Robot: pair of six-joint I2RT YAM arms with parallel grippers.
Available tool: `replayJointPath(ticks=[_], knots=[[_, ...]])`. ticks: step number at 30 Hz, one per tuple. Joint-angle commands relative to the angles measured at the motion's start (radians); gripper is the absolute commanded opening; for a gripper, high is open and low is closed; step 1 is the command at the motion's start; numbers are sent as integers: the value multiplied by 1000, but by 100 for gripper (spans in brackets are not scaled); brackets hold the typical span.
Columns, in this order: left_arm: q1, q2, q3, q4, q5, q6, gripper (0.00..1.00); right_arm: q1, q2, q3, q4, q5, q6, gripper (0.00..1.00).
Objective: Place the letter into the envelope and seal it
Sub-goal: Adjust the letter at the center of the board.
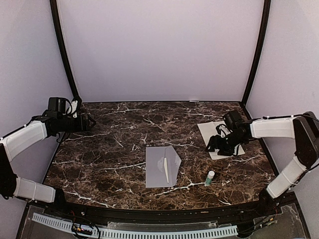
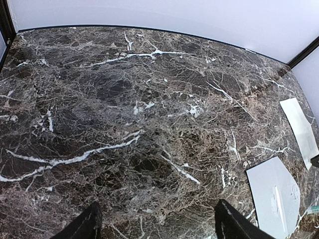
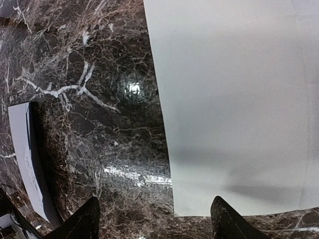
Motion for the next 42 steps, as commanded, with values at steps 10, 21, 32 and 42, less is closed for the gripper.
replayJointPath(ticks=[10, 21, 32, 42], knots=[[5, -20, -6, -12, 6, 13, 76, -237, -13, 221, -134, 32, -156, 73], [5, -4, -6, -14, 5, 16, 76, -483, 168, 296, -83, -62, -291, 61], [5, 8, -6, -14, 4, 19, 76, -533, 307, 350, -69, -159, -365, 53], [5, 12, -4, -14, 5, 19, 76, -533, 390, 384, -76, -238, -395, 47]])
